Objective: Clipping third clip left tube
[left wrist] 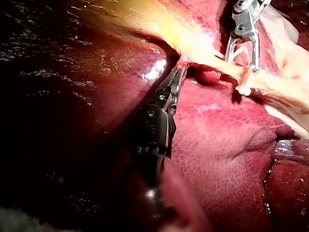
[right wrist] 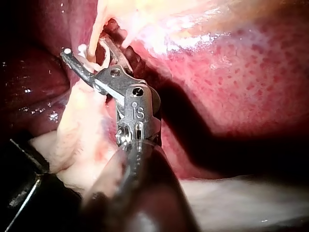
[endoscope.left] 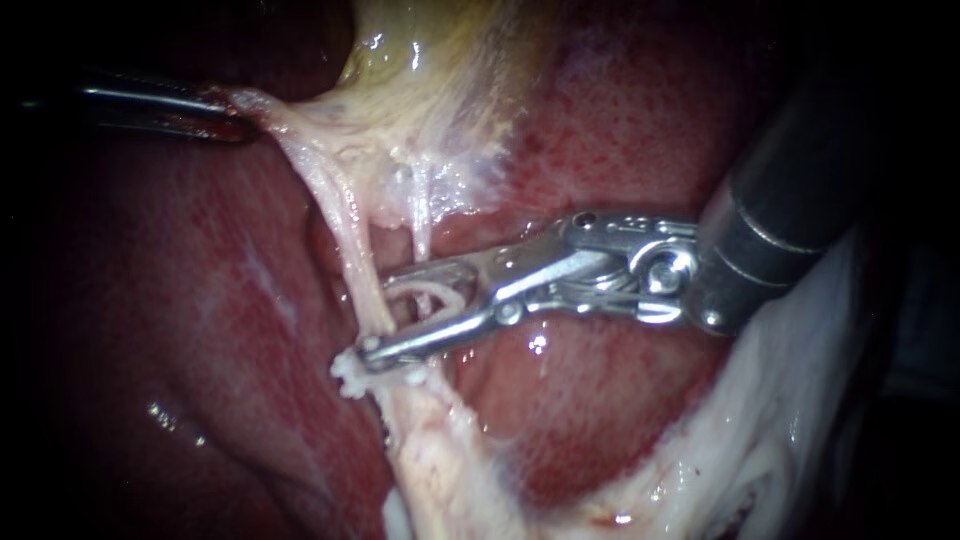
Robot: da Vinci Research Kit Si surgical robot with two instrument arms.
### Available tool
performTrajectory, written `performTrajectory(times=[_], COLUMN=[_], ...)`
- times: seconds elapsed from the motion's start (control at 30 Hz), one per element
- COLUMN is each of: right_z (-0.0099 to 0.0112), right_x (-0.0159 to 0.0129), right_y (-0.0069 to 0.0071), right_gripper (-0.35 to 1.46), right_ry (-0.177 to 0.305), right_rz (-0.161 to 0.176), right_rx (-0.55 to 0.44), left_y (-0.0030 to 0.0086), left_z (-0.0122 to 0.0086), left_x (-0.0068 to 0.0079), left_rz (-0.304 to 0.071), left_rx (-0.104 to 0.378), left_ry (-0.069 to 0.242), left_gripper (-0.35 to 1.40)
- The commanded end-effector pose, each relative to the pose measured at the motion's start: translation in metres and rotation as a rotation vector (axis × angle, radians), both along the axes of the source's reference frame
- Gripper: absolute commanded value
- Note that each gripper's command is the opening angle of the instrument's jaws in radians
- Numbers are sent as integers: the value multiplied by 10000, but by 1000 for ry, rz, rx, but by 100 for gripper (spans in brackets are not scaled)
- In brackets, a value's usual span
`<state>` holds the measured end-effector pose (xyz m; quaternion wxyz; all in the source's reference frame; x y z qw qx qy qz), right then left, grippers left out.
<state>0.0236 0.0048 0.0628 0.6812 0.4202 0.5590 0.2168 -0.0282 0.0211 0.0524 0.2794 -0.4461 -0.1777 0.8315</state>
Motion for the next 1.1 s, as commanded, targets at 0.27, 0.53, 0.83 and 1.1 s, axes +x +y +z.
performTrajectory(times=[0.27, 0.53, 0.83, 1.1], right_z=[-7, -30, -56, -63], right_x=[18, 27, 30, 25], right_y=[-1, 0, 9, 12], right_gripper=[49, 49, 45, 25], right_ry=[28, 56, 65, 64], right_rz=[25, 40, 45, 49], right_rx=[19, 33, 48, 52], left_y=[0, 0, 0, 0], left_z=[0, 1, 1, 1], left_x=[-1, -1, -1, -1], left_rz=[0, -1, -1, -1], left_rx=[0, 0, 0, -1], left_ry=[0, 0, 0, 1], left_gripper=[-35, -35, -35, -35])
